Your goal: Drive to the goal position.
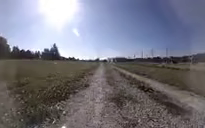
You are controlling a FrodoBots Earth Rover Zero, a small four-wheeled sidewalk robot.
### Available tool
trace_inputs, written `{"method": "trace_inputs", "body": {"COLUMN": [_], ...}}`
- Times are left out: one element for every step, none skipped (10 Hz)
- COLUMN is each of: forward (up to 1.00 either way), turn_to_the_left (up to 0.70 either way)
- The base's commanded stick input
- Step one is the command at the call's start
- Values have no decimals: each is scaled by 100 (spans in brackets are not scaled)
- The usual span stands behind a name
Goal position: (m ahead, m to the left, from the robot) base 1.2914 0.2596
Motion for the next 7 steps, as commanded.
{"method": "trace_inputs", "body": {"forward": [50, 50, 50, 50, 50, 50, 50], "turn_to_the_left": [0, 0, 0, 0, 0, 0, 0]}}
